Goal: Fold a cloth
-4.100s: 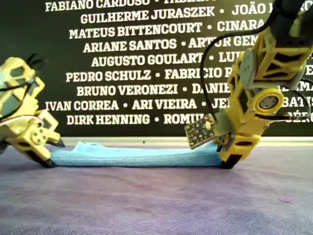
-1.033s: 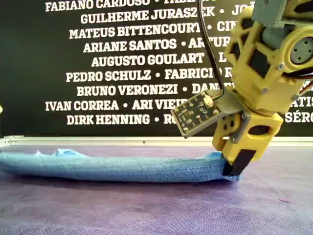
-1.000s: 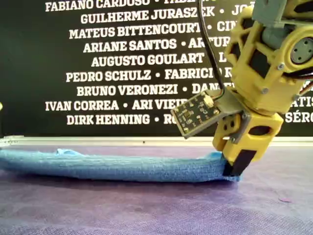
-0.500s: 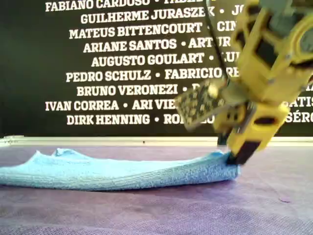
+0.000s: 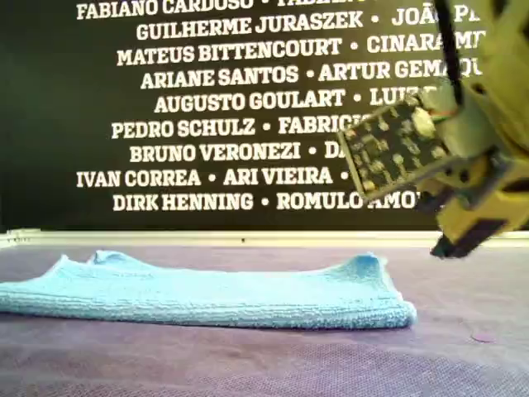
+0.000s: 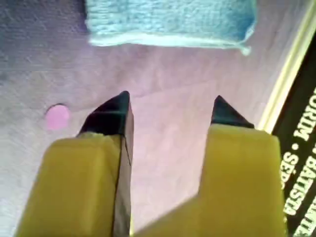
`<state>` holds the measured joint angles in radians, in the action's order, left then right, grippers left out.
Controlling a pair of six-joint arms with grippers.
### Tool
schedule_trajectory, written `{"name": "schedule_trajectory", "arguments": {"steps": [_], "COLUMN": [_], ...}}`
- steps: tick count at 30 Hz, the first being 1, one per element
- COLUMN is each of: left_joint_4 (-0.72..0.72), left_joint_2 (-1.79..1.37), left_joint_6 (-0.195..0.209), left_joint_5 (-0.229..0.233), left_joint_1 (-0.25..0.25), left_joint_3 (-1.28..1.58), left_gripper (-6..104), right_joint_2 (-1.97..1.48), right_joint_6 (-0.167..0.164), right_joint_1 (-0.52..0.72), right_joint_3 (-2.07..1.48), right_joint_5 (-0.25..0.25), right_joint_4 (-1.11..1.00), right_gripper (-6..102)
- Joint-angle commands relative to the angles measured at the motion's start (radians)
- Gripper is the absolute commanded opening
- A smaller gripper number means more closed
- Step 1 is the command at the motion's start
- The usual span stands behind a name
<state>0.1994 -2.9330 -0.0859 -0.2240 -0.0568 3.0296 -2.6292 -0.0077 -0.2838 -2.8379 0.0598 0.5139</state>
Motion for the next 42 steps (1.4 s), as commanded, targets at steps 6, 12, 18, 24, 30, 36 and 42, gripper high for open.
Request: {"name": "schedule_trajectory", "arguments": {"steps": [6,12,18,24,30,36,42], "left_joint_4": [-0.002,-0.002,-0.002,-0.002,-0.002,-0.002,-0.002], "left_joint_2": [-0.060,-0.058,-0.058,-0.058,-0.058,-0.057,-0.057], "left_joint_6": [-0.006,-0.006,-0.006,-0.006,-0.006,-0.006,-0.006], "left_joint_5": [0.003,0.003,0.003,0.003,0.003,0.003,0.003], "left_joint_1": [0.140,0.140,0.140,0.140,0.133,0.135,0.140], "left_joint_3": [-0.008,-0.008,-0.008,-0.008,-0.008,-0.008,-0.008], "left_gripper": [56,56,56,56,56,56,56], "right_joint_2": [-0.038,0.100,0.448,0.761,0.891,0.983,1.086], "right_joint_6": [-0.057,-0.166,-0.155,-0.064,-0.048,-0.031,-0.031], "right_joint_1": [-0.009,0.000,-0.003,-0.011,-0.012,-0.012,-0.012], "right_joint_3": [-0.029,0.064,0.288,0.488,0.598,0.676,0.765], "right_joint_5": [0.000,-0.002,0.014,0.017,0.084,0.166,0.173], "right_joint_4": [0.018,0.017,0.000,-0.002,-0.002,-0.002,-0.002], "right_gripper": [67,67,67,67,67,67,65]}}
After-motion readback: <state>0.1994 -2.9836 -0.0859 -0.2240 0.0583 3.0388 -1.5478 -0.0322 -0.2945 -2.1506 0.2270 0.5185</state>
